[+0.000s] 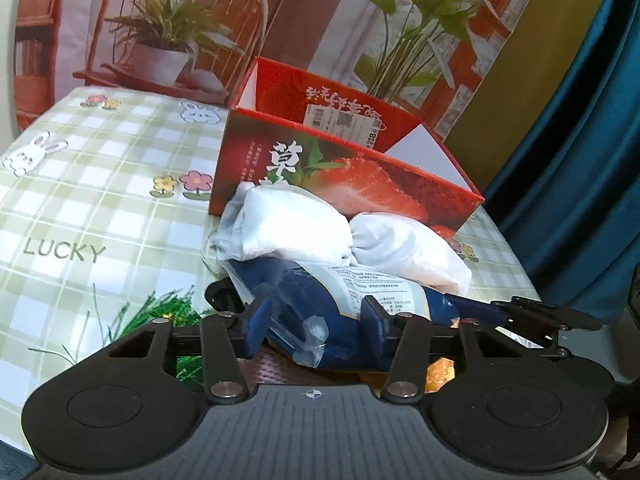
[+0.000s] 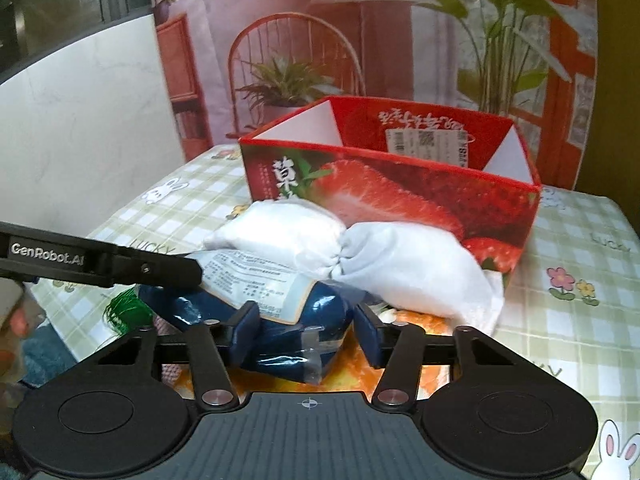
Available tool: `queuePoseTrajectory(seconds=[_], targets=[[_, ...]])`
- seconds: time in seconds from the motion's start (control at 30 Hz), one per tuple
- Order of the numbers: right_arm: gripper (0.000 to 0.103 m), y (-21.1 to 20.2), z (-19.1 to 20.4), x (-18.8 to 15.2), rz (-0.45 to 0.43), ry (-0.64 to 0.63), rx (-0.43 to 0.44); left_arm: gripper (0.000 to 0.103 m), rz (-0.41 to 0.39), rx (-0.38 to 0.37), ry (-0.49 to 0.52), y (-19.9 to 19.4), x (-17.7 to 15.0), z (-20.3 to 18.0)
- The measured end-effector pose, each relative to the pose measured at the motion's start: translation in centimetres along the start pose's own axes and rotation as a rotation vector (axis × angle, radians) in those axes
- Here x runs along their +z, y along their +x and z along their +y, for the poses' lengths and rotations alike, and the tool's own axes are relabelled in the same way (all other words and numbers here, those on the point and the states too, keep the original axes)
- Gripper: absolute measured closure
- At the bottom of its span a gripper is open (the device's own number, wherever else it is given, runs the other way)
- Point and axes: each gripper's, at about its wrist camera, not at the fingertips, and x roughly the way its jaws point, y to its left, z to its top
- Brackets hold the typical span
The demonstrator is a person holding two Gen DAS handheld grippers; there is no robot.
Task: Organize soft objects
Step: 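Reach the right tool to the blue snack bag and grasp it, then lift the blue snack bag with the right tool over the red box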
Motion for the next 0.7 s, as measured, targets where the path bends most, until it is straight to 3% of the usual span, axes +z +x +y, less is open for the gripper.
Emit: queuePoseTrajectory(seconds=[0.37, 0.7], targets=[[0.054, 1.0, -1.0, -0.6, 0.049, 0.09, 0.03, 0.053, 0.053, -0.017, -0.052, 1.7, -0.4, 0.8], [0.064, 0.8, -1.3, -0.8, 0.028, 0.12, 0.071, 0.059, 0.011, -0.026, -0.024, 1.1, -0.5, 0.4]])
